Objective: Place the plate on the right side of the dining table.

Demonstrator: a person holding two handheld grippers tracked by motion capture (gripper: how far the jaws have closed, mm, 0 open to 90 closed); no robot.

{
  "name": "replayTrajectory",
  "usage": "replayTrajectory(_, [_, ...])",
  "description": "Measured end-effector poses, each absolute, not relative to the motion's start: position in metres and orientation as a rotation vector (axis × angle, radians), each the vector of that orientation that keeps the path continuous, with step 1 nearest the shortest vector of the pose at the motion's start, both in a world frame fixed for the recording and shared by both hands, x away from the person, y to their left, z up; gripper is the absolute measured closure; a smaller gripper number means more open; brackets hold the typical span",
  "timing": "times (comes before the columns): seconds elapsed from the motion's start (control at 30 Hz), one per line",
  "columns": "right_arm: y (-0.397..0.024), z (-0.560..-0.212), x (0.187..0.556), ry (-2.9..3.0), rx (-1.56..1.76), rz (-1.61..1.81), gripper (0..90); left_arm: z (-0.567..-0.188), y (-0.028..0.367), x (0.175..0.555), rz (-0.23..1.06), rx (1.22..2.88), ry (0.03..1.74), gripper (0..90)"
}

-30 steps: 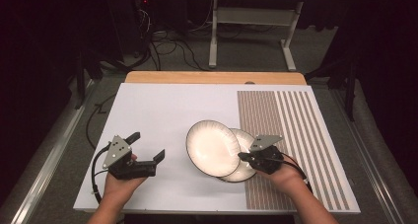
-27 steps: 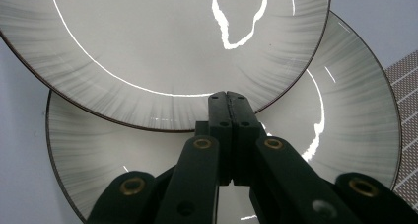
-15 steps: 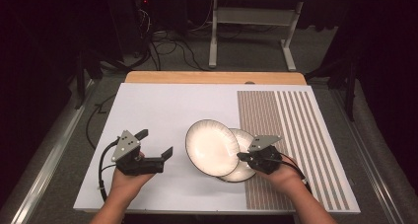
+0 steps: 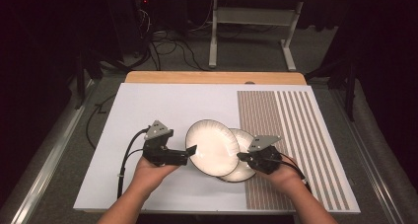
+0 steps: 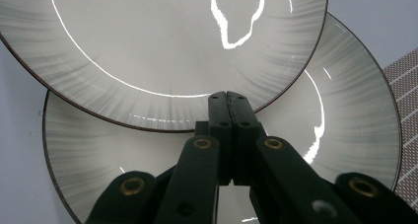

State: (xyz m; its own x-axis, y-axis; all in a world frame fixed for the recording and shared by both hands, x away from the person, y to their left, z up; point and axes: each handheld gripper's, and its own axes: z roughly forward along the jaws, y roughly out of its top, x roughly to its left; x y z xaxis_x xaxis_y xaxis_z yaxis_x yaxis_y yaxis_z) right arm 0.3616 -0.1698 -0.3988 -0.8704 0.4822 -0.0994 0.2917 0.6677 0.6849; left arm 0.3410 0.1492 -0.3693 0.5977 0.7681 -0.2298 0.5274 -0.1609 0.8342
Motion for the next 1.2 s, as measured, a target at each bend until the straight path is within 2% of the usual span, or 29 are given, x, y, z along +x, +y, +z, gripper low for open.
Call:
replayTrajectory(0.23, [-0.169, -0.399, 0.361, 2.608, 0.609, 1.0, 90.0, -0.376, 0.137, 0.35, 0.194, 1.907, 1.11, 0.9])
replayTrajectory(0.37, [-0.169, -0.399, 0.361, 2.607, 0.61, 0.993, 90.0, -0.377, 0.135, 0.356, 0.093, 1.892, 1.168, 5.6])
replayTrajectory(0.43, [-0.169, -0.399, 0.361, 2.607, 0.611, 0.994, 90.0, -0.377, 0.136, 0.359, 0.05, 1.876, 1.199, 9.6])
replayTrajectory(0.5, [-0.169, -0.399, 0.361, 2.608, 0.604, 0.989, 90.0, -0.376, 0.136, 0.361, 0.042, 1.877, 1.227, 17.8])
replayTrajectory(0.53, [-0.169, -0.399, 0.361, 2.608, 0.604, 0.989, 90.0, -0.376, 0.136, 0.363, 0.039, 1.876, 1.239, 17.8])
replayTrajectory(0.57, [-0.169, -0.399, 0.361, 2.607, 0.605, 0.991, 90.0, -0.377, 0.136, 0.365, 0.014, 1.872, 1.258, 24.0])
replayTrajectory(0.67, [-0.169, -0.399, 0.361, 2.607, 0.606, 0.99, 90.0, -0.377, 0.135, 0.367, -0.032, 1.877, 1.278, 29.1])
replayTrajectory(0.73, [-0.169, -0.398, 0.36, 2.61, 0.604, 0.987, 90.0, -0.377, 0.133, 0.368, -0.048, 1.889, 1.293, 39.0])
replayTrajectory(0.8, [-0.169, -0.399, 0.361, 2.608, 0.604, 0.989, 90.0, -0.377, 0.131, 0.369, -0.07, 1.896, 1.307, 40.8])
replayTrajectory(1.03, [-0.169, -0.399, 0.36, 2.612, 0.599, 0.978, 90.0, -0.375, 0.126, 0.371, -0.03, 1.915, 1.362, 60.1])
replayTrajectory(1.2, [-0.169, -0.399, 0.36, 2.611, 0.597, 0.978, 90.0, -0.375, 0.129, 0.373, -0.066, 1.915, 1.363, 63.5])
